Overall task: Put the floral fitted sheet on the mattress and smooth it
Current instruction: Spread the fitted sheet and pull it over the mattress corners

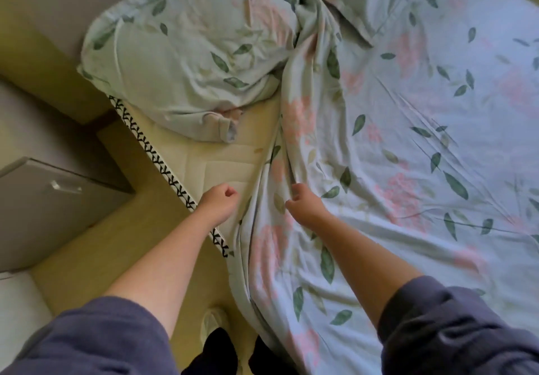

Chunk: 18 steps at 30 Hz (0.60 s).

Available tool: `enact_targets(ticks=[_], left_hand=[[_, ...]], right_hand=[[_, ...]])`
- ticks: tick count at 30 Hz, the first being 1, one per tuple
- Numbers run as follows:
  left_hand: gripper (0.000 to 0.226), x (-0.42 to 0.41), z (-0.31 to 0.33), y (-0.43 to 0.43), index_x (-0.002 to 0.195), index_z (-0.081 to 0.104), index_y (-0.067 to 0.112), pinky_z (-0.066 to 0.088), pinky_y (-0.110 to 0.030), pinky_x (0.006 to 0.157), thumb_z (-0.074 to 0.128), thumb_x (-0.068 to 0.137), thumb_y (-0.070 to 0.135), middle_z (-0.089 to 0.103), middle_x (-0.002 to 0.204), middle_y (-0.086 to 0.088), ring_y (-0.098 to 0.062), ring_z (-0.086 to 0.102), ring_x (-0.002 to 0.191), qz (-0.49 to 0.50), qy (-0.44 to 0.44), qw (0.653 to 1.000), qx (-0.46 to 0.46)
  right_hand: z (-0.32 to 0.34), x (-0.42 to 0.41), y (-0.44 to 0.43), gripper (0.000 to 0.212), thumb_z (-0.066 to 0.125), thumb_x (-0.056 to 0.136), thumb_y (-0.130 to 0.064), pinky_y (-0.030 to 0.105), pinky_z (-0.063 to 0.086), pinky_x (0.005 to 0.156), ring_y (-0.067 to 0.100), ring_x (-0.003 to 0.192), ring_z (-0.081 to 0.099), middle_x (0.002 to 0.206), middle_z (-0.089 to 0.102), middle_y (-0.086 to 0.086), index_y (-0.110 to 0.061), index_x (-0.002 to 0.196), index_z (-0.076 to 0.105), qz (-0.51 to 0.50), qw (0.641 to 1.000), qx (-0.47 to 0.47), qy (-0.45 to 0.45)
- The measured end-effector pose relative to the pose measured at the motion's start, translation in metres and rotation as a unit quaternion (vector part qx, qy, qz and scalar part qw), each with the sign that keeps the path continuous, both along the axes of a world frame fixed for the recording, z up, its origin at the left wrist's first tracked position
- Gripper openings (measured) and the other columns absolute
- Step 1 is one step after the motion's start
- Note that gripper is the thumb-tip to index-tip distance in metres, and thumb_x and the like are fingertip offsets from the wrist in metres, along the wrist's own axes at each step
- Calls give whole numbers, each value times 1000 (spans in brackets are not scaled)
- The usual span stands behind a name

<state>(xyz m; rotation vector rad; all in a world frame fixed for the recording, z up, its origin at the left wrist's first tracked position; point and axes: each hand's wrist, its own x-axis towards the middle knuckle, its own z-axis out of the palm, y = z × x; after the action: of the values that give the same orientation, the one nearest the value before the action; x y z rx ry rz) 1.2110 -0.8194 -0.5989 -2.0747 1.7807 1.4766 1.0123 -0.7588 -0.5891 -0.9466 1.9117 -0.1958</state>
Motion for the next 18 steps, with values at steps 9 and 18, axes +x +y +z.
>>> enact_targets(ticks=[9,18], left_hand=[[17,43,49,-168,102,59,18,43,-31,78,49,89,18,61,111,-9,-26,55,93,-37,-101,985,-139],[66,77,27,-396,139,33,17,34,-46,103,58,83,41,31,145,-10,-31,29,133,-47,-187,957,-218]], right_hand=[[37,36,-146,52,51,91,-20,25,45,67,14,81,57,107,57,2,-17,140,37,-27,997,-51,-42],[-5,105,-313,65,48,96,-34,51,41,105,32,134,40,154,31,8,-19,152,20,-232,963,-20,-135]])
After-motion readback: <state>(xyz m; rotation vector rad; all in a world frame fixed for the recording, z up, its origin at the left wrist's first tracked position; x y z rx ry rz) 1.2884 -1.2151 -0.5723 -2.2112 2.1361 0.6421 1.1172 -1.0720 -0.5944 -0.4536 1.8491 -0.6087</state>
